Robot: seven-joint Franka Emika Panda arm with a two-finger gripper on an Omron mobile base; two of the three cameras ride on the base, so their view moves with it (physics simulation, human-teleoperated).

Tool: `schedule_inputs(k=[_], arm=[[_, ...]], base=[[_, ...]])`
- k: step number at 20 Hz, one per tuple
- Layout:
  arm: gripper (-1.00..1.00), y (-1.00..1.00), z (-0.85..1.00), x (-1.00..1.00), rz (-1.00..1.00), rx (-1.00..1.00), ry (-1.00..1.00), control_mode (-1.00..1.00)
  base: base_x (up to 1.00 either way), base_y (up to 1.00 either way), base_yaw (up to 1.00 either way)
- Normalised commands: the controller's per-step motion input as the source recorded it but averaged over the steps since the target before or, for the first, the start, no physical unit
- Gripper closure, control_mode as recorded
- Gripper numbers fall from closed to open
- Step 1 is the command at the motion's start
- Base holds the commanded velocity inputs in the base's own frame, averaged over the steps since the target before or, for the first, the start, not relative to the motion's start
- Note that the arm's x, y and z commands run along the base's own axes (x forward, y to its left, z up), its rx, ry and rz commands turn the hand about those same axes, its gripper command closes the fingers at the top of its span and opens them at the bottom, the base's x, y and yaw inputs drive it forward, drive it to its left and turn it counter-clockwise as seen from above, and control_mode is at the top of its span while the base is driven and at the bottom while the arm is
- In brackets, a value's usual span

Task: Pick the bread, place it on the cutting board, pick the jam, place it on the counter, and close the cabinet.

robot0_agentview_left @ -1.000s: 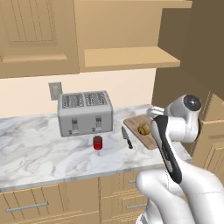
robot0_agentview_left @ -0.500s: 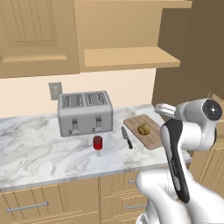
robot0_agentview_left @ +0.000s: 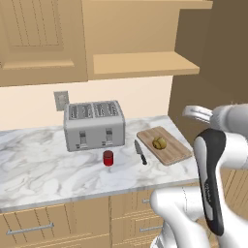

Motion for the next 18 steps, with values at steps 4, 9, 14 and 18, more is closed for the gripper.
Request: schedule_inputs(k=[4, 9, 14, 18], arm=[[-1.0, 0.0, 0.47, -0.57, 0.0, 0.0, -0.12, -1.0], [-1.0, 0.0, 0.38, -0.54, 0.0, 0.0, -0.1, -1.0], [-1.0, 0.0, 0.27, -0.49, 0.0, 0.0, -0.11, -1.0], [-1.0, 0.0, 0.25, -0.47, 0.0, 0.0, -0.09, -1.0]], base=[[0.0, 0.0, 0.0], [0.0, 0.0, 0.0], [0.0, 0.0, 0.0], [0.0, 0.0, 0.0]])
